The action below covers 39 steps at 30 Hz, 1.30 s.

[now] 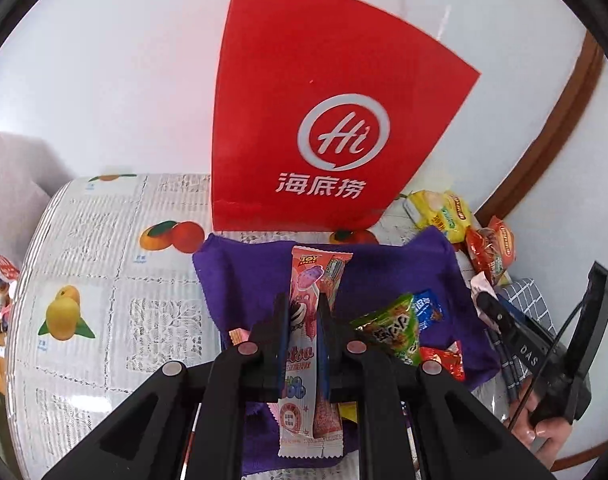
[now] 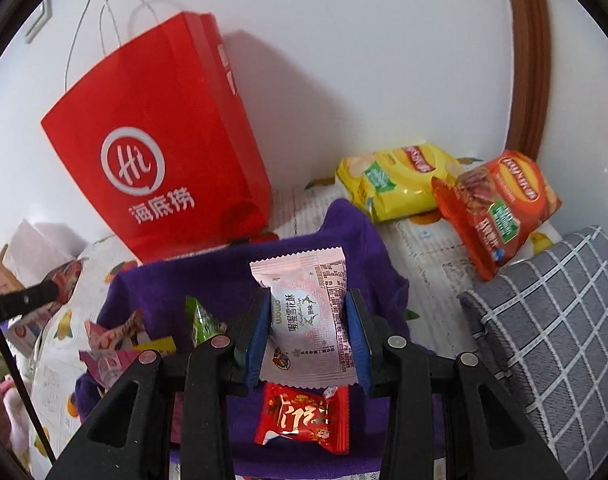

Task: Organize snacks
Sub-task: 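Carry the pink packet and pink candy stick packet over the purple towel, then lower both held packets onto the purple towel and open both tools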

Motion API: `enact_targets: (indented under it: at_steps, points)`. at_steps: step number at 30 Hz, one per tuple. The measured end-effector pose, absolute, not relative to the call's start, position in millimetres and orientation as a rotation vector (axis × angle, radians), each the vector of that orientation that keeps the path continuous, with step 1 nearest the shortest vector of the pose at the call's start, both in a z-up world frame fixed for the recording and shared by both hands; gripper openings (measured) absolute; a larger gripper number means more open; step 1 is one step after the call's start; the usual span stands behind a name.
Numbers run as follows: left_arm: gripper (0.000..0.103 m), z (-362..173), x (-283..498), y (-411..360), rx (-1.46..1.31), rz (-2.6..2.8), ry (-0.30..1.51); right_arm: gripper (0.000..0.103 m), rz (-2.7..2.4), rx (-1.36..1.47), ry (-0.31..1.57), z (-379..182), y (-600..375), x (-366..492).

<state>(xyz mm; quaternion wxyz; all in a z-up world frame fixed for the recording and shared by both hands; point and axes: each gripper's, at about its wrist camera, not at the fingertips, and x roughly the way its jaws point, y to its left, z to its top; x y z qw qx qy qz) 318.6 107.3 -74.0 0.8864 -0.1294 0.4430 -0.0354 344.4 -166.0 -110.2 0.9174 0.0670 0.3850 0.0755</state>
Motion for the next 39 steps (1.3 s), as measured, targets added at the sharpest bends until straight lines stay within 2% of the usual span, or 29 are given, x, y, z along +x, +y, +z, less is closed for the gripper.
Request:
enact_targets:
  at_steps: [11,36,39]
  points:
    - [0.012,-79,320,115,-0.289,-0.059,0.94,0.037,0.144,0.125,0.909,-154,-169,353]
    - [0.012,-101,331,103,-0.292,-0.038,1.036,0.039,0.146,0.106,0.909,-154,-168,353]
    - [0.012,-102,331,102,-0.285,-0.038,1.041,0.043,0.151,0.118,0.901,-151,-168,351]
